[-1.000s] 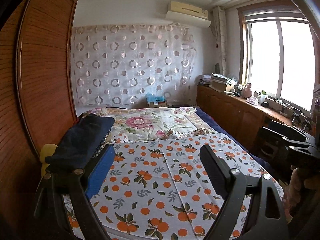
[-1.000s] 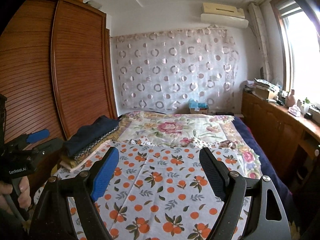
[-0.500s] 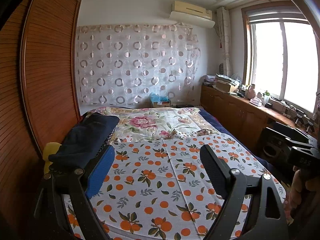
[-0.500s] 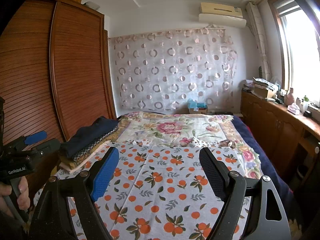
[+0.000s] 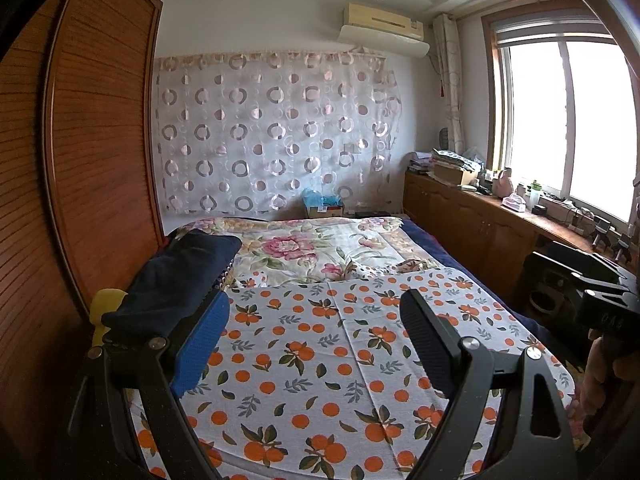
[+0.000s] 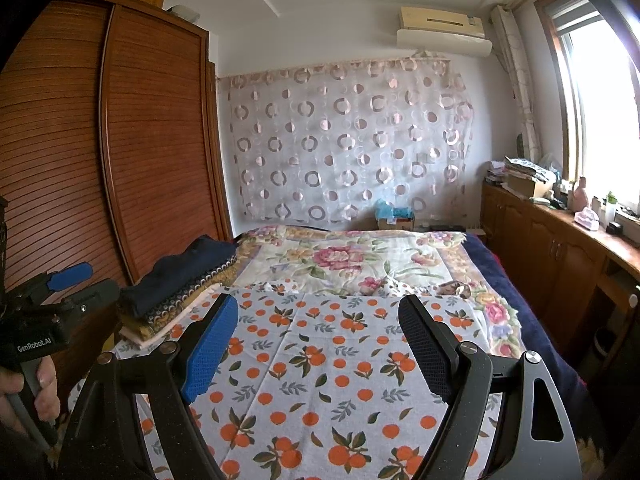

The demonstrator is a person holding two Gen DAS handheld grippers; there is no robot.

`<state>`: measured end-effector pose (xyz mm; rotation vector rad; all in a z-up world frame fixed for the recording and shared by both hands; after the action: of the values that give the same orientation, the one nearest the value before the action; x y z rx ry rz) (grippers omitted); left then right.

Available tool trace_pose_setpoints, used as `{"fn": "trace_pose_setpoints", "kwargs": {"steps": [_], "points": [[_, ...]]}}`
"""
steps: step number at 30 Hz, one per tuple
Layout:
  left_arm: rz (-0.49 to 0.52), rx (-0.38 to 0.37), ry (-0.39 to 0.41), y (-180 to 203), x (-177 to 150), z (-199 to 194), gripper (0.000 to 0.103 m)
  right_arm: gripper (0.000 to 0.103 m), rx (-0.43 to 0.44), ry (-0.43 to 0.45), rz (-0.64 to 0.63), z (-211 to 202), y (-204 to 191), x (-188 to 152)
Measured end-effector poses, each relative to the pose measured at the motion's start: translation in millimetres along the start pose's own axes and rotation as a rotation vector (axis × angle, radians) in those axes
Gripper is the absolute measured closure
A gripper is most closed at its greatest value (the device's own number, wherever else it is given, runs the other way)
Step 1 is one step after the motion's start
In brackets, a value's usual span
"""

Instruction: Fold small clothes

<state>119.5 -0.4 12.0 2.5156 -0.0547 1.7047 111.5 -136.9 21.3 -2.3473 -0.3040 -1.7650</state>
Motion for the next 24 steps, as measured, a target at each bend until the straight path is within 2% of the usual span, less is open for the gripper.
{"fn": "trace_pose_setpoints", "kwargs": {"steps": [24], "points": [[0.003,0.002,0.004,-2.0,1.0,0.2,0.015,0.019,0.008,-0.004,-0.002,0.5,5.5,1.5]]}}
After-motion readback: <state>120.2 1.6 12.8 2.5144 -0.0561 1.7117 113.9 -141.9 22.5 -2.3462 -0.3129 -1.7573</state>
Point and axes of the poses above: each gripper's, at about its wrist camera, not at the fingertips, and z roughly the way its jaws point, y to its right, x to its top, the point moved 9 cm from there along z, roughly the way its jaws point, and after that the axes turned 3 degrees about -x, right-handed, at the moved point
